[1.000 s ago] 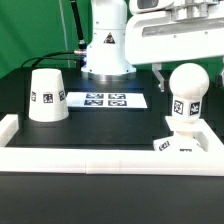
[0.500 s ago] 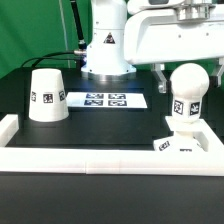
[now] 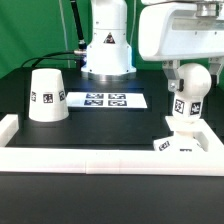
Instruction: Assemble lamp
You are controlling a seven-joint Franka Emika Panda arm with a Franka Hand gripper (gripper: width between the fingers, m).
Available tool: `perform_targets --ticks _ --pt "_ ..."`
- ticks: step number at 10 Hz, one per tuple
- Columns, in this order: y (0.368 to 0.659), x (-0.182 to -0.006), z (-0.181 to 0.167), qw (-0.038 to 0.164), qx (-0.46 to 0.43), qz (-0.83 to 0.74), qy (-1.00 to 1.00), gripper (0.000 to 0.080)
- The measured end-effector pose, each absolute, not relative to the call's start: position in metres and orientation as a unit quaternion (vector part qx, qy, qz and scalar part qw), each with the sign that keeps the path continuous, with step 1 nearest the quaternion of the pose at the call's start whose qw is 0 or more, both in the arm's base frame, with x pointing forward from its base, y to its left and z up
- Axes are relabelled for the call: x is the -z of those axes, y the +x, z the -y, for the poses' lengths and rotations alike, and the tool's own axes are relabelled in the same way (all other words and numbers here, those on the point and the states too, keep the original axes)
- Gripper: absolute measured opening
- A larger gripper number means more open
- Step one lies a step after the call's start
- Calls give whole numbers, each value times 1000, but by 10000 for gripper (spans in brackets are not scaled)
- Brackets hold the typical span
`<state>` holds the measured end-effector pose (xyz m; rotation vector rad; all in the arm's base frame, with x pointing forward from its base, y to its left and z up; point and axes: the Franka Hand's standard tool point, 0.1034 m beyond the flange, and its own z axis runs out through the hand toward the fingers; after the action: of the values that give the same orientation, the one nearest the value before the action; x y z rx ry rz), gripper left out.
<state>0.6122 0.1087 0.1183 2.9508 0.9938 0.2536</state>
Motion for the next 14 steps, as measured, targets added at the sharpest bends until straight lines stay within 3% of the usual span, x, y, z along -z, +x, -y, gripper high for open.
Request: perform_targets --ticks 2,3,8,14 --pt "613 -118 -106 9 -82 -318 944 699" --pt "613 -118 -105 10 -83 -317 945 589" --pt "613 -118 -105 4 -85 -276 957 579" --pt "607 -115 -98 -22 -82 132 988 580"
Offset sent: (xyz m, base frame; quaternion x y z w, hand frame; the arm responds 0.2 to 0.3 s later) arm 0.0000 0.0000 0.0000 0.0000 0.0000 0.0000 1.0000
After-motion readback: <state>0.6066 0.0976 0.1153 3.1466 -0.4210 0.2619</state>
